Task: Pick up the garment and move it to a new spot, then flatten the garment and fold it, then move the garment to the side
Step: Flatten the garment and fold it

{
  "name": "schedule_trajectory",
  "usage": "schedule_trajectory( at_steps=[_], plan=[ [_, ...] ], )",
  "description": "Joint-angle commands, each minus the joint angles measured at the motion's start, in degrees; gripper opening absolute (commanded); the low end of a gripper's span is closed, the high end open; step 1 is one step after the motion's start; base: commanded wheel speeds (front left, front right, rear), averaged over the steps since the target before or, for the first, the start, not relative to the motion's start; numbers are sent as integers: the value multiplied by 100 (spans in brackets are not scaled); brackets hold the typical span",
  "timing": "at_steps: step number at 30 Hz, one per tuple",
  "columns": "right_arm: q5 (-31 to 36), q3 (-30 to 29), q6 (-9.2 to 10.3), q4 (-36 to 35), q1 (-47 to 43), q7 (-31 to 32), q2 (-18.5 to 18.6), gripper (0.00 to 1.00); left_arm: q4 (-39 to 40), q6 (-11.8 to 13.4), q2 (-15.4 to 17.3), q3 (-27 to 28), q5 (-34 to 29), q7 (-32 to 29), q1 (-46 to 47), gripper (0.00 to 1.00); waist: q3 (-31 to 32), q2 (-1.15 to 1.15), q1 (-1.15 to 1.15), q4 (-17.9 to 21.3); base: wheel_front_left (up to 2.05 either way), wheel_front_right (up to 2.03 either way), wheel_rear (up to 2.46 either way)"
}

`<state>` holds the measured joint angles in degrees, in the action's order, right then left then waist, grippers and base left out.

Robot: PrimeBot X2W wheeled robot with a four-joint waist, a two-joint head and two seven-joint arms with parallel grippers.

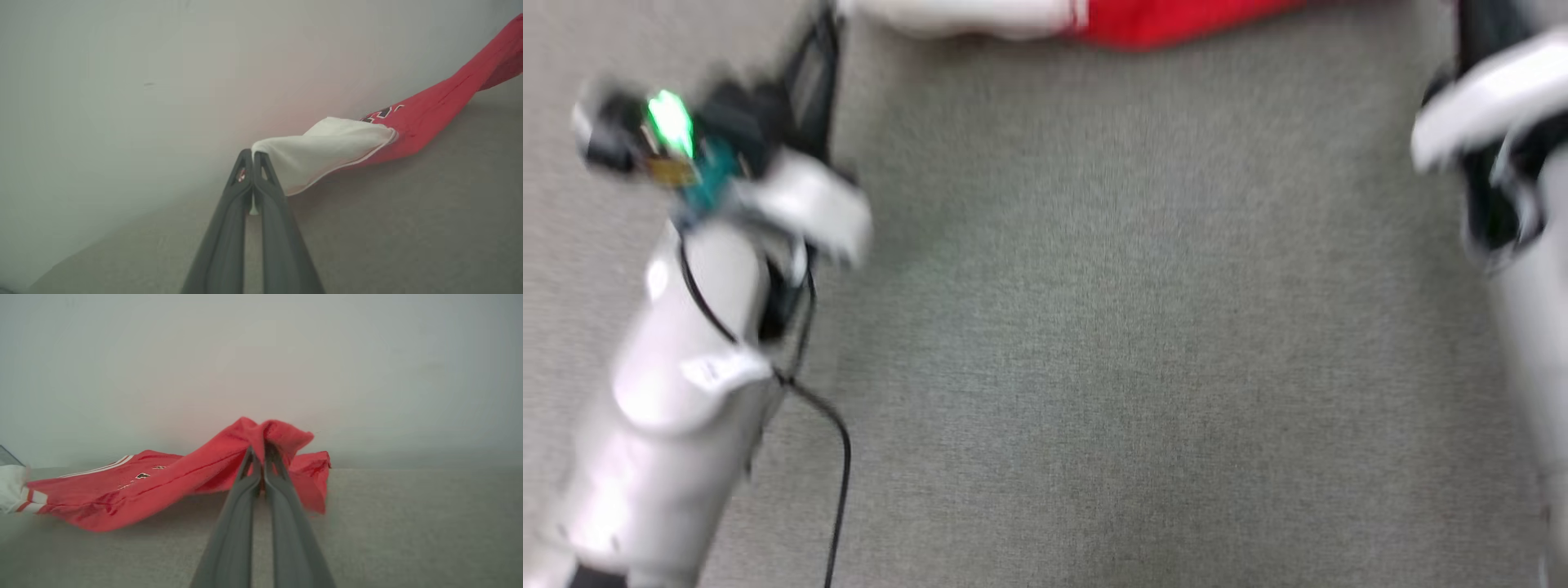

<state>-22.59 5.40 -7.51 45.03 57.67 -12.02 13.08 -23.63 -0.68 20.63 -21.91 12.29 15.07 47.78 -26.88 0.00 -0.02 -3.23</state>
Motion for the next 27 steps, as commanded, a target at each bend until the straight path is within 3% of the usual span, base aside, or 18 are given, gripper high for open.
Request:
schedule_trajectory(
  at_steps=[1, 12, 27],
  plan=[
    [-148, 81, 5, -80, -296, 40, 84, 0, -8, -18, 17, -26, 56, 4, -278, 0, 401, 0, 2, -46, 0, 0, 0],
    [-1053, 635, 5, -367, -2037, 695, 521, 0, -150, -116, 302, -207, 383, -88, -2120, 0, 1140, 0, 2, -202, 0, 0, 0],
    [-2205, 400, 5, -667, -3818, 1252, 717, 0, 835, -304, 647, -682, 642, -432, -3976, 0, 2100, 0, 2, -403, 0, 0, 0]
  ],
)
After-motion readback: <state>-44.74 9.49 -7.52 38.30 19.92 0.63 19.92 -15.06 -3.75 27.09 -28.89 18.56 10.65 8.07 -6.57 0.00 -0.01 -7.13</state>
